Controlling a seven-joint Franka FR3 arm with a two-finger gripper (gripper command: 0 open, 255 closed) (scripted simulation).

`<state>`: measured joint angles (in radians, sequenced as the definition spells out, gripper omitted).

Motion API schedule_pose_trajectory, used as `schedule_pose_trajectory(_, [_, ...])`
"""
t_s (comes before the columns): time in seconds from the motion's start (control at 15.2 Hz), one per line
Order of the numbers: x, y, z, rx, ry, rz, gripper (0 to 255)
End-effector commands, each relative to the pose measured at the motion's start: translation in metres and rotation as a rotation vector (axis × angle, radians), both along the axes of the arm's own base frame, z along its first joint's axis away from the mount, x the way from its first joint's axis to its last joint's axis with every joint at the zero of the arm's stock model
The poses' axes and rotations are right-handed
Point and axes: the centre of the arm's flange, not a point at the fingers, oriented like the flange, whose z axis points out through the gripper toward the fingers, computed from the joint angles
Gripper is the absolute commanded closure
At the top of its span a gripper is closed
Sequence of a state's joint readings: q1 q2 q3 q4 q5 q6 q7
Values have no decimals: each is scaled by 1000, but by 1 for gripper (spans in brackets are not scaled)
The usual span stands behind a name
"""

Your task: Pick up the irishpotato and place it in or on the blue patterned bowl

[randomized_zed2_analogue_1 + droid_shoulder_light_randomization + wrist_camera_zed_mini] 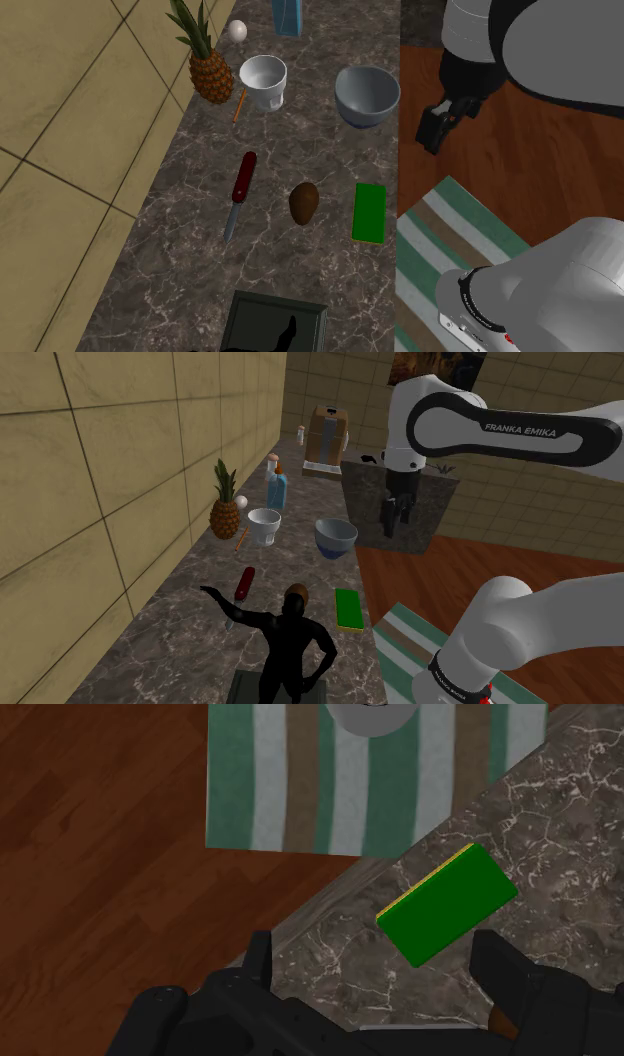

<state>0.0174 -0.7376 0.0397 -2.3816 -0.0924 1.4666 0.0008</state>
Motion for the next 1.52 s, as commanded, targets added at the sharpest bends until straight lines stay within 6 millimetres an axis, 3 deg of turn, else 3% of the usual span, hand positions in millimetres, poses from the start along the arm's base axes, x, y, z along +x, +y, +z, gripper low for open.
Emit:
schedule_pose_trajectory(0.0, [0, 0, 0, 0, 0, 0, 0])
schedule_pose_trajectory(0.66, [41, 101, -77, -70, -28, -358, 0])
schedule_pose_trajectory(1.06, [82, 149, -125, -111, -45, -572, 0])
schedule_pose_trajectory(1.45, [133, 186, -174, -153, -62, -787, 0])
